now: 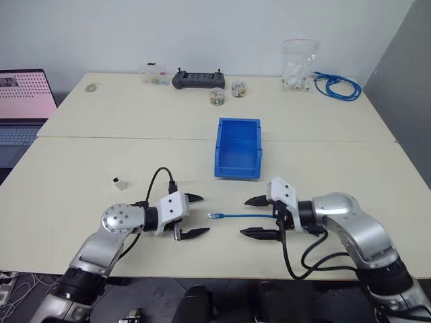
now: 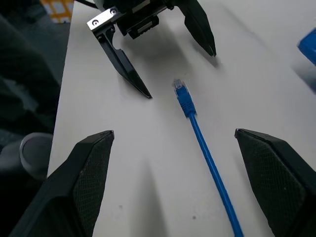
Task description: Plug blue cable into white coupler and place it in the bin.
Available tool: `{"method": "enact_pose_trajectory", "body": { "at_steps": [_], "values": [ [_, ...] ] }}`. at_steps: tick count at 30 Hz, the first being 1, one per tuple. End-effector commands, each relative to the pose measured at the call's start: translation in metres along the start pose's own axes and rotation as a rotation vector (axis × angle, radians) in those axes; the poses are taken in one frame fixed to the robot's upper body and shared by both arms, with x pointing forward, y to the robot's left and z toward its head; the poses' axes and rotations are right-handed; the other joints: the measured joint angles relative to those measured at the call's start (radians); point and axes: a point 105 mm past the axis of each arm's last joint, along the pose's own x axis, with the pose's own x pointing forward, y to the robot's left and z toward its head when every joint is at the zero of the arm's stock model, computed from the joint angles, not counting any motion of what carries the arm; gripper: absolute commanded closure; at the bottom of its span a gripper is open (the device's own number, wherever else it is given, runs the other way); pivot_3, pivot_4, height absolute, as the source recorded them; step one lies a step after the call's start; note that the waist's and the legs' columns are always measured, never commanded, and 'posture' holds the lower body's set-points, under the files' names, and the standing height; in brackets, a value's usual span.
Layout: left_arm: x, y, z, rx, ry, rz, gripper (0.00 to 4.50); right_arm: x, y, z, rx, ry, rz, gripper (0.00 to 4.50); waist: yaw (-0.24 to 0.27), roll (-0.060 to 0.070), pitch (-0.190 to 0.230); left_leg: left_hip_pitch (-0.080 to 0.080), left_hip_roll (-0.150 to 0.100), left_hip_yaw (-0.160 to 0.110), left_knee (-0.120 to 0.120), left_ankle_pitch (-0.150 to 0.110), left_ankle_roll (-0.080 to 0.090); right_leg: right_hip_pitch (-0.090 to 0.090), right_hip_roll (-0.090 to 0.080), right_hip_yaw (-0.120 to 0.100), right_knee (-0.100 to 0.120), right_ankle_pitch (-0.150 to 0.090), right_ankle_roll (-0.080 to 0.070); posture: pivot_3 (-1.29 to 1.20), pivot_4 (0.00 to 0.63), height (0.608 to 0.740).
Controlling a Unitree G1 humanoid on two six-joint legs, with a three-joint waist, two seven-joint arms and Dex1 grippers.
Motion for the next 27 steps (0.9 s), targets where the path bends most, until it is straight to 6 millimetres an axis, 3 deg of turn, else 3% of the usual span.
{"method": "enact_pose_trajectory", "body": {
  "at_steps": [1,8,19,23,27],
  "values": [
    [0.01,-0.006,-0.013,-0.01,0.049,-0.061,0.3,-0.01,0.01,0.012,-0.002,-0.042,-0.023,0.31,0.0,0.0,0.0,0.0,0.0,0.0,0.0,0.0,0.0,0.0,0.0,0.0,0.0,-0.001,0.002,0.0,0.15,0.74],
    [0.013,-0.01,-0.022,0.005,0.118,-0.147,1.65,-0.016,0.008,0.014,0.01,-0.05,-0.061,0.31,0.002,0.0,-0.001,0.003,0.0,-0.001,0.0,0.0,0.0,0.004,0.0,0.0,-0.001,-0.002,0.003,0.0,0.15,0.74],
    [0.016,-0.017,-0.016,0.042,0.147,-0.242,4.14,-0.032,0.024,0.017,0.018,-0.089,-0.039,0.31,0.003,0.0,-0.002,0.004,0.0,0.0,0.0,0.0,0.0,0.005,0.0,0.0,-0.001,-0.002,0.004,0.0,0.15,0.74],
    [0.02,-0.012,-0.004,0.048,0.12,-0.248,4.27,-0.039,0.027,0.021,0.067,-0.129,-0.055,0.31,0.002,0.0,-0.002,0.004,0.0,-0.001,0.0,0.0,0.0,0.005,0.0,0.0,-0.001,-0.002,0.004,0.0,0.15,0.74],
    [0.031,0.002,0.033,-0.063,-0.017,-0.222,4.27,-0.043,0.034,0.029,0.115,-0.189,-0.052,0.31,0.005,-0.001,-0.001,0.003,0.0,-0.001,0.0,0.0,0.0,0.005,0.0,-0.001,-0.002,-0.002,0.004,0.0,0.15,0.74]
  ]
}}
